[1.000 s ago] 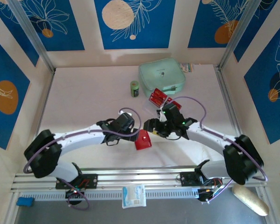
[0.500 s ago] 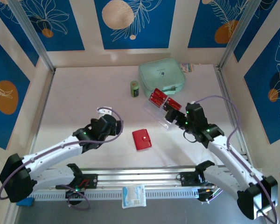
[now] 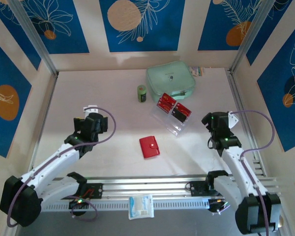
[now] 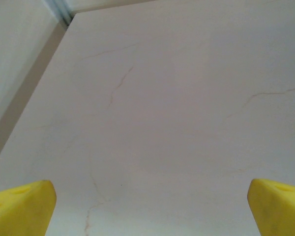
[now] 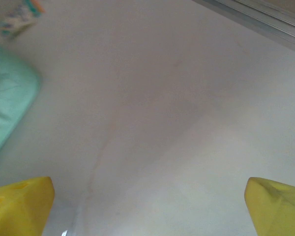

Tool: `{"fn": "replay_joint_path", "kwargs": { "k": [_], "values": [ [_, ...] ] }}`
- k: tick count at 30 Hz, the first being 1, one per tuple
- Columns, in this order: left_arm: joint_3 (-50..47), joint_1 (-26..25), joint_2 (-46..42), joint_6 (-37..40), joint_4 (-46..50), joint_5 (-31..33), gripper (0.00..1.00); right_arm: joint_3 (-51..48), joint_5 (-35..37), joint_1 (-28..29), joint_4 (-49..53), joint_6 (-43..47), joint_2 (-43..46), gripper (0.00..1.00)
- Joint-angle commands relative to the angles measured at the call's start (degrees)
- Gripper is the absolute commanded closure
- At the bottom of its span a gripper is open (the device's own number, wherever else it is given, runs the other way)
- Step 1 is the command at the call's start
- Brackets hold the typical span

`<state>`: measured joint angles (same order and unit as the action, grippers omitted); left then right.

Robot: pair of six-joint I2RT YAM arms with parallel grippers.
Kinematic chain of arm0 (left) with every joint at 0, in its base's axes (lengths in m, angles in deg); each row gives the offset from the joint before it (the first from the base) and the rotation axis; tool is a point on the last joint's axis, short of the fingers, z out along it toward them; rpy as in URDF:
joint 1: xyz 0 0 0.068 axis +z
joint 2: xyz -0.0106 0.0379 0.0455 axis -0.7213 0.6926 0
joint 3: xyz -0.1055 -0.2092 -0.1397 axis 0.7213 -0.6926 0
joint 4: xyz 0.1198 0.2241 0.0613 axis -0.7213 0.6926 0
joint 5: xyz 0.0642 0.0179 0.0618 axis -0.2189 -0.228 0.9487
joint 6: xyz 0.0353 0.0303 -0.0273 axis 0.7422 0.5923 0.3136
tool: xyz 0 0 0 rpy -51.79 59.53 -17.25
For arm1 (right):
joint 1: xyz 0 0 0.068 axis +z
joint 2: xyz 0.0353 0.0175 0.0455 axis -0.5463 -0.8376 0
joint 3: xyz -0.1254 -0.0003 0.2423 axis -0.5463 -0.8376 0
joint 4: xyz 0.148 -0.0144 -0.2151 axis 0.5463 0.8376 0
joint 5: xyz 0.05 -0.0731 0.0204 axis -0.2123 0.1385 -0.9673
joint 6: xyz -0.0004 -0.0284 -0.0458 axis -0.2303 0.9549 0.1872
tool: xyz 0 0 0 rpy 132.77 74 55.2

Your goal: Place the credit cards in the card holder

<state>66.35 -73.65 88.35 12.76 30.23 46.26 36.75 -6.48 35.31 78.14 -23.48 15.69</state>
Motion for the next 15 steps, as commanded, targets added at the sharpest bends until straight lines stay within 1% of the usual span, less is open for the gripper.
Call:
{"fn": "replay_joint_path", "kwargs": {
  "k": [1, 5, 7, 9, 11, 15],
  "values": [
    [-0.7, 2.6, 0.1, 1.4, -3.0, 0.3, 0.0, 2.7, -2.6, -4.2, -0.4, -1.5, -3.8, 0.01],
    [-0.3, 4.7, 0.8, 2.9, -4.3, -0.4, 0.0, 7.1, -11.1, -9.0, 1.7, -1.9, -11.9, 0.01],
    [0.0, 5.3, 1.5, 4.0, -5.0, -0.7, 0.0, 9.4, -13.6, -10.0, 2.2, -0.5, -16.0, 0.01],
    [-0.1, 6.1, 2.4, 4.7, -6.4, -1.0, 0.0, 11.0, -14.9, -10.2, 2.3, 1.4, -19.9, 0.01],
    [-1.1, 7.3, 3.5, 5.5, -8.9, -2.5, 0.0, 11.1, -15.9, -10.0, 0.1, 4.5, -21.7, 0.01],
    [-2.8, 9.9, 6.3, 5.8, -13.5, -5.2, 0.0, 8.4, -14.4, -8.8, -7.0, 9.4, -21.0, 0.01]
  ]
}}
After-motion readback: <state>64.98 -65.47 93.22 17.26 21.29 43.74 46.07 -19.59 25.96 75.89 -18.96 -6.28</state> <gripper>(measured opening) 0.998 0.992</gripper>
